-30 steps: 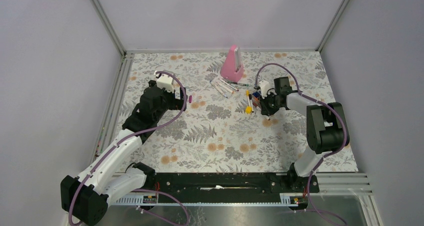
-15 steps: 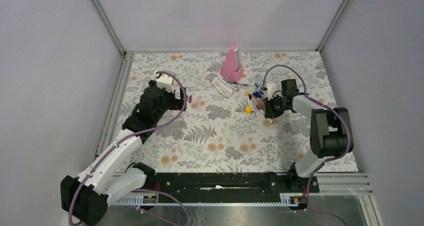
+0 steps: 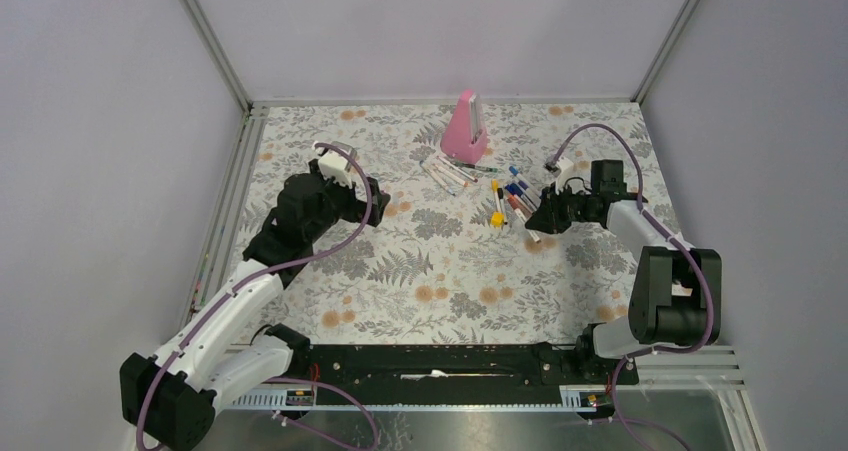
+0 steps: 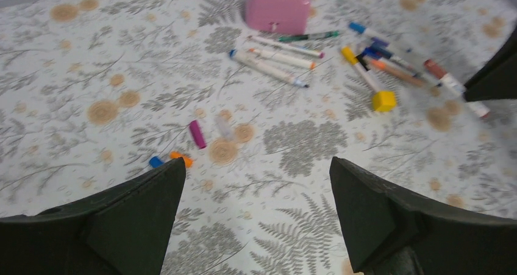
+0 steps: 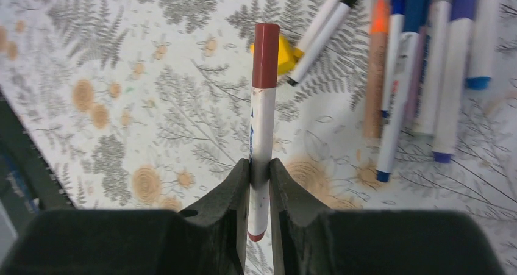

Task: Open the pen caps
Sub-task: Pick up the pen from the center of the board, then open the pen cap from the pen, then place the pen cap at the center of the board, then place the pen at the center of the board, then pick up the pen from the center of the board.

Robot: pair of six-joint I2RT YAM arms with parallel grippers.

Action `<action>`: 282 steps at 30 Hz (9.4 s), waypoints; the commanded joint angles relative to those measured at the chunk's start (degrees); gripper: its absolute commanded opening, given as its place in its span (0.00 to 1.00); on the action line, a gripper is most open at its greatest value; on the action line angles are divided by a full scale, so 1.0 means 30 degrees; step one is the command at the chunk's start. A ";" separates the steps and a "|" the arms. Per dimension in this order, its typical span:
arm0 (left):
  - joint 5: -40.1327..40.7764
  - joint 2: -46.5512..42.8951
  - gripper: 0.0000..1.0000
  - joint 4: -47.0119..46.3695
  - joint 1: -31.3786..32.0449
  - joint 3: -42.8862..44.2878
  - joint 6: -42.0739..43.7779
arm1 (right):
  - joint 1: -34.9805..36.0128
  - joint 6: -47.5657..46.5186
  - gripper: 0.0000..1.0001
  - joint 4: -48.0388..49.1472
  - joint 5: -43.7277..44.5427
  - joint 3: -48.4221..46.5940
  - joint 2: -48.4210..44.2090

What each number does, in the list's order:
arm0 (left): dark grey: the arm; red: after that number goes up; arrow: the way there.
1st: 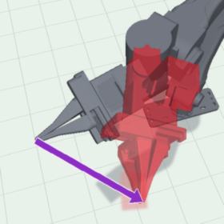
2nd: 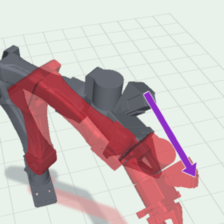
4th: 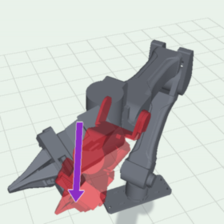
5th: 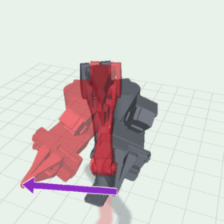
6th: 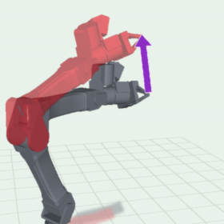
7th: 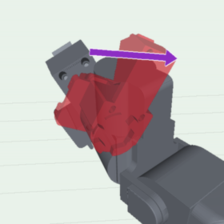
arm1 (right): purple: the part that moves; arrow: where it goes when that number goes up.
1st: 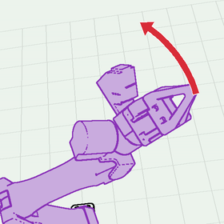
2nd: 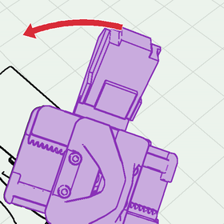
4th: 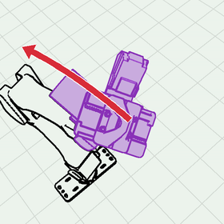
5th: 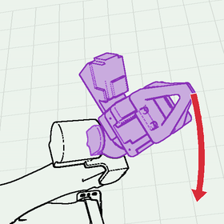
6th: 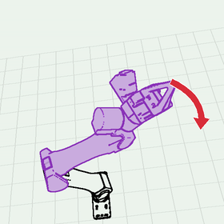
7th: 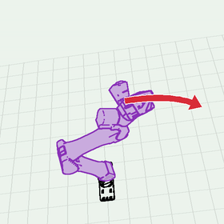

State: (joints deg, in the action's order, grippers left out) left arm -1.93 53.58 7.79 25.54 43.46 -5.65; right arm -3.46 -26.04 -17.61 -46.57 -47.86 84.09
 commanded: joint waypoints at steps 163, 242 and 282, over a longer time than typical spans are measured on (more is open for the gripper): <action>0.3597 0.5445 0.00 0.6101 0.1619 -0.0830 -1.6782 | 0.4496 0.2732 0.03 -0.0663 0.0606 -0.0326 0.2552; -0.1837 0.0799 0.99 0.0646 -0.0310 0.1130 -0.1196 | 0.1502 -0.3492 0.77 -0.5986 0.5466 -0.9239 0.4303; -0.1436 0.1042 0.99 0.0507 -0.0318 0.0893 -0.0900 | 0.1818 -0.4034 0.45 -1.0943 0.7423 -2.1111 1.6563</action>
State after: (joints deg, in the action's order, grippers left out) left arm -6.85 56.51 12.78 24.77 46.26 -9.21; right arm 0.25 -37.82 -48.29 -26.52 -108.64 132.49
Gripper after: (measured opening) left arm 0.986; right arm 0.466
